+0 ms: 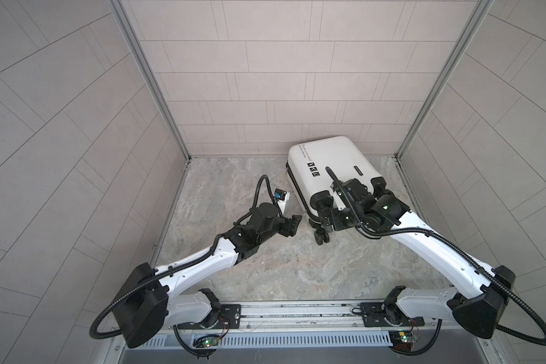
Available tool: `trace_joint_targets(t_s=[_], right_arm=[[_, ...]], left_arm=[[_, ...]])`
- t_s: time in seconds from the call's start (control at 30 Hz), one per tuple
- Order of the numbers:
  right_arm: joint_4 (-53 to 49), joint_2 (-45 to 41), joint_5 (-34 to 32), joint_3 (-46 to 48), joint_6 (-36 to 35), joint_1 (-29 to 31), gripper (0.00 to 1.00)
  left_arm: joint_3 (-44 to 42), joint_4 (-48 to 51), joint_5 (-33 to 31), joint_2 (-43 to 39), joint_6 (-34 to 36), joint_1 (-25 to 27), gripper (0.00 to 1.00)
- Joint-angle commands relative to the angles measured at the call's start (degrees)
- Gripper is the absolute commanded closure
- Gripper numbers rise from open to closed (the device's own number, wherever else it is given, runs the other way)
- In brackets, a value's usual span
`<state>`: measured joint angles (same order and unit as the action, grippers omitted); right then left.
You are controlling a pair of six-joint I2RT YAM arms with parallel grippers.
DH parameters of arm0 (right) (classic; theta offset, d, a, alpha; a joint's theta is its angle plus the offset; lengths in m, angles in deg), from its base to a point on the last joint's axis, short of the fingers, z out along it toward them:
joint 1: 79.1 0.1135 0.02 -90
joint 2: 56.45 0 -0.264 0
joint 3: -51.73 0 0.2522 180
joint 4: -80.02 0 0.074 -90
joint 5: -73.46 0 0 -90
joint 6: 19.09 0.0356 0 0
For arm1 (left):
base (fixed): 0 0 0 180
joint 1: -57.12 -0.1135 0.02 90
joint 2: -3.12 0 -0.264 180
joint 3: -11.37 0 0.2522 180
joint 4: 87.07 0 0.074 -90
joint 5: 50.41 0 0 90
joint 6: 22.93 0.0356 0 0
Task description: Pack the luggage
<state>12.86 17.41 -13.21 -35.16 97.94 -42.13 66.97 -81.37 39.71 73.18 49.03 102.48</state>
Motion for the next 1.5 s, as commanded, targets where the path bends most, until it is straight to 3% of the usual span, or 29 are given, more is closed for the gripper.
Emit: trace_joint_targets(t_s=[0.0, 0.2, 0.37, 0.57, 0.93, 1.03, 1.23, 1.47], right_arm=[[-0.1, 2.1, -1.7, -2.1, 1.5, 1.0, 0.06], [-0.7, 6.8, -2.6, -3.6, 1.7, 1.8, 0.08], [-1.0, 10.0, -2.8, -4.5, 2.0, 1.8, 0.16], [-0.9, 10.6, -4.5, -4.9, 2.6, 1.8, 0.38], [-2.4, 9.2, -4.0, -7.5, 2.8, 1.8, 0.73], [-3.0, 8.1, -4.3, -8.2, 2.8, 1.8, 0.76], [-3.6, 6.2, -4.4, -8.4, 2.6, 1.8, 0.78], [-3.6, 5.4, -4.6, -8.4, 2.0, 1.7, 0.79]], left_arm=[[-0.1, -2.7, -2.7, -1.7, 1.0, -0.2, 0.19], [-1.8, -4.9, -2.4, -1.2, 2.9, -0.2, 0.18], [-6.5, -15.4, 0.5, 0.0, 6.4, -0.2, 0.18], [-6.5, -19.0, 3.1, 5.6, 10.2, -0.2, 0.18], [-9.2, -41.9, 8.9, 22.0, 14.9, -1.2, 0.22], [-9.2, -44.2, 7.4, 24.7, 15.2, -1.8, 0.22], [-9.8, -50.4, 11.2, 28.6, 13.5, -4.9, 0.31], [-6.1, -47.9, 21.4, 30.3, 12.5, -7.2, 0.40]])
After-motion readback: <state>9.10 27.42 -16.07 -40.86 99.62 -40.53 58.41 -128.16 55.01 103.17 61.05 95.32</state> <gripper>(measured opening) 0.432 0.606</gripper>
